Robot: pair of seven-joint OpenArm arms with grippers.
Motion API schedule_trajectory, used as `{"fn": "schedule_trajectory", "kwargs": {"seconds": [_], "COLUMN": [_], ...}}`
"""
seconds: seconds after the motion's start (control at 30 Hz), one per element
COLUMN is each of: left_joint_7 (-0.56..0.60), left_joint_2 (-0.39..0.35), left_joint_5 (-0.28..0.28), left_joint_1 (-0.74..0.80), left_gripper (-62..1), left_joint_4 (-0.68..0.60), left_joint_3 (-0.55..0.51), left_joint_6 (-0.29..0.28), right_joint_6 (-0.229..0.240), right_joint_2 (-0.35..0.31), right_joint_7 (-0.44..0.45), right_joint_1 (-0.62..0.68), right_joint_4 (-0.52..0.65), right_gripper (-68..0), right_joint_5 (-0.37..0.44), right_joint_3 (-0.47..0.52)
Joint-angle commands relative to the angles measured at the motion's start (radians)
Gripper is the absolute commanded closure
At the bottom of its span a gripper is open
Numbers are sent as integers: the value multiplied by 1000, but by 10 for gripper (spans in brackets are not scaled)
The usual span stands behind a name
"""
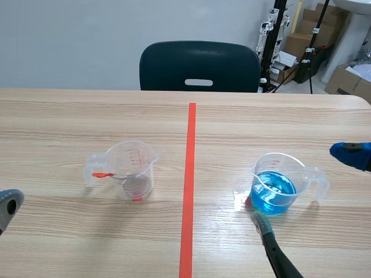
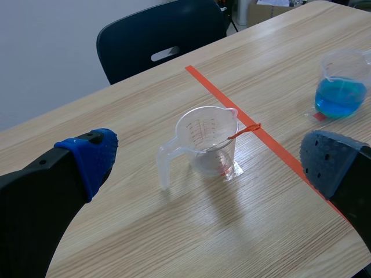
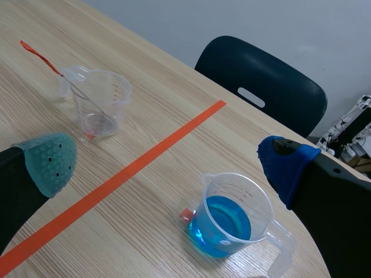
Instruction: Do the redox reaction experiment. lift the metal plate out of the left beaker
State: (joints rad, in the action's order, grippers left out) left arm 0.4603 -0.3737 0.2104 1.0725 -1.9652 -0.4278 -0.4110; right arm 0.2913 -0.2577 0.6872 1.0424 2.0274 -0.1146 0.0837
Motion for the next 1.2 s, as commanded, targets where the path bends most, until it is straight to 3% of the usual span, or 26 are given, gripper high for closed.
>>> {"fn": "schedule_trajectory", "kwargs": {"seconds": [0.0, 0.73, 0.93, 1.17], "left_joint_7": [11, 11, 11, 10], "left_joint_2": [5, 5, 5, 5], "left_joint_5": [10, 10, 10, 10], "left_joint_1": [10, 10, 10, 10], "left_gripper": [-623, -623, -623, -623], "left_joint_4": [-13, -13, -13, -13], "left_joint_3": [3, 3, 3, 3], "left_joint_6": [5, 5, 5, 5], "right_joint_6": [-6, -6, -6, -6], "right_joint_2": [0, 0, -4, -85], "right_joint_7": [11, 10, -5, -37], "right_joint_1": [2, 2, -19, -117], "right_joint_4": [26, 26, 25, -16], "right_gripper": [-679, -679, -679, -679], "right_joint_5": [14, 9, -48, -55], "right_joint_3": [6, 6, 6, -2]}}
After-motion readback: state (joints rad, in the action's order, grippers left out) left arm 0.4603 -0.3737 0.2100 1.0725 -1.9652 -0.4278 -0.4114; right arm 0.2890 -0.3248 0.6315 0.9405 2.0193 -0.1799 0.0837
